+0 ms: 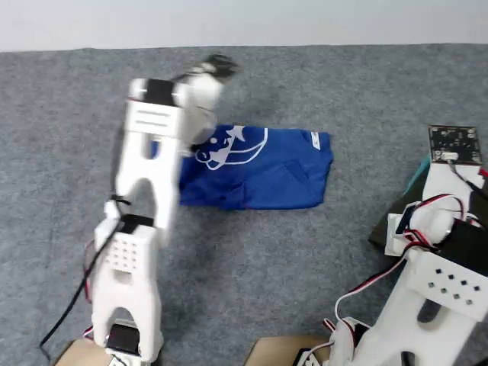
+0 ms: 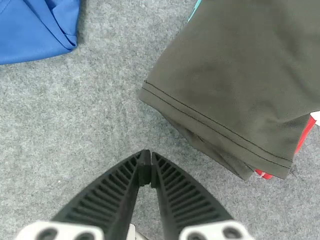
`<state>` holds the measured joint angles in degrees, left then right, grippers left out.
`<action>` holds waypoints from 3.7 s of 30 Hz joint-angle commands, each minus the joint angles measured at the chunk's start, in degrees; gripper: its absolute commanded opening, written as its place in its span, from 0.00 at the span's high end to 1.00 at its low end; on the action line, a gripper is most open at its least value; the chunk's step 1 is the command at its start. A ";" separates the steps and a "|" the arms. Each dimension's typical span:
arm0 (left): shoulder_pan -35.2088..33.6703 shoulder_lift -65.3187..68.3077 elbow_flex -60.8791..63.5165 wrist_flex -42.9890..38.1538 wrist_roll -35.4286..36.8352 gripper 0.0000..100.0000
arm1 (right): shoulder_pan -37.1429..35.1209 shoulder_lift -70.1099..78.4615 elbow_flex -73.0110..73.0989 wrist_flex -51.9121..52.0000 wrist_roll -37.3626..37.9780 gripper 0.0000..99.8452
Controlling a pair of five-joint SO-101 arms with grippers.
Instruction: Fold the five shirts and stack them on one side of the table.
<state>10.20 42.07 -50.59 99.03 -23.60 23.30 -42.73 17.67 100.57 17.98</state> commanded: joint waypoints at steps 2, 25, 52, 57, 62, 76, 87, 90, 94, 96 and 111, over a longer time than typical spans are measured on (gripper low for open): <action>10.73 -2.73 0.22 -2.20 5.36 1.00 | -0.40 -0.84 -0.62 2.15 0.70 0.99; 26.99 7.12 0.22 -26.29 14.59 0.97 | -0.31 -0.84 -0.44 2.15 0.70 0.99; 22.24 7.03 -34.07 1.41 17.49 0.80 | -0.57 -0.84 -0.44 1.89 0.70 0.99; 19.60 6.68 -34.07 1.41 17.93 0.80 | -0.57 -0.84 -0.70 1.89 0.70 0.99; 8.79 5.45 -33.89 1.67 19.16 0.86 | -1.71 -0.40 -0.70 1.10 0.70 0.99; -9.49 -27.08 -0.66 1.58 18.99 0.99 | -15.34 15.78 -3.34 -13.41 0.26 0.99; -20.92 -52.13 26.86 1.41 17.05 0.99 | -23.60 40.31 -22.59 -16.40 -3.69 0.91; -25.23 -55.38 30.46 1.41 16.97 0.99 | -26.59 47.16 -28.31 -16.48 -4.84 0.91; -30.07 -58.20 33.01 1.41 16.62 0.99 | -29.93 56.75 -35.96 -16.57 -4.92 0.91; -32.09 -59.43 33.98 1.41 14.59 0.99 | -31.08 61.58 -40.35 -16.57 -5.01 0.91; -42.20 -67.87 44.44 1.41 7.21 0.99 | -37.49 86.29 -63.91 -16.22 -4.66 0.91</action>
<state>-31.56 -22.99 -6.90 99.38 -15.08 -13.19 43.16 -41.58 84.92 13.76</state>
